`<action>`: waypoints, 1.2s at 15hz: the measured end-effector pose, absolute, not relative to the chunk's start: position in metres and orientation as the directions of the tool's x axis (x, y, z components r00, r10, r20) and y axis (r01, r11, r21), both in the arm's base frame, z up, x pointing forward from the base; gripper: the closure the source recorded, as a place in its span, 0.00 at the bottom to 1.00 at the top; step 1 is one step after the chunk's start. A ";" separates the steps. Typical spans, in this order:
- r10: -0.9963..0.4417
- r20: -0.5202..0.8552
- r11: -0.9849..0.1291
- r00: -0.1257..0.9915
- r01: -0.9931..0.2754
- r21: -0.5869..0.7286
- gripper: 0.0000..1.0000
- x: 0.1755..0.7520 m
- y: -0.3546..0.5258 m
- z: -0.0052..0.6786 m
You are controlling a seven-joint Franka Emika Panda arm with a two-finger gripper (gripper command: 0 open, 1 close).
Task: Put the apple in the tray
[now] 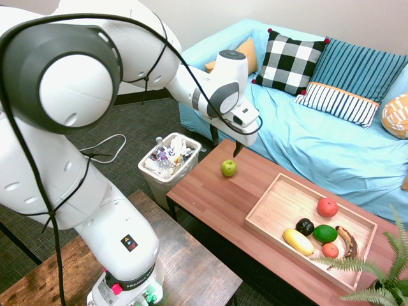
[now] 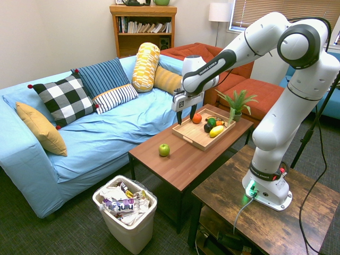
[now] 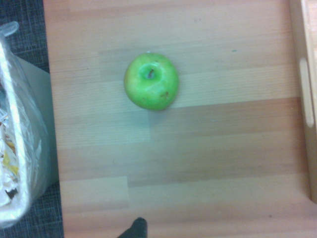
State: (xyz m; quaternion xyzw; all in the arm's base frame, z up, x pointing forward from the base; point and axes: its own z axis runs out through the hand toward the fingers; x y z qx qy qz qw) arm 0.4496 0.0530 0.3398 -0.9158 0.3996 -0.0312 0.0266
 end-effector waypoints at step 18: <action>-0.789 0.084 -0.607 0.609 -0.793 0.054 0.00 0.558 0.112 0.150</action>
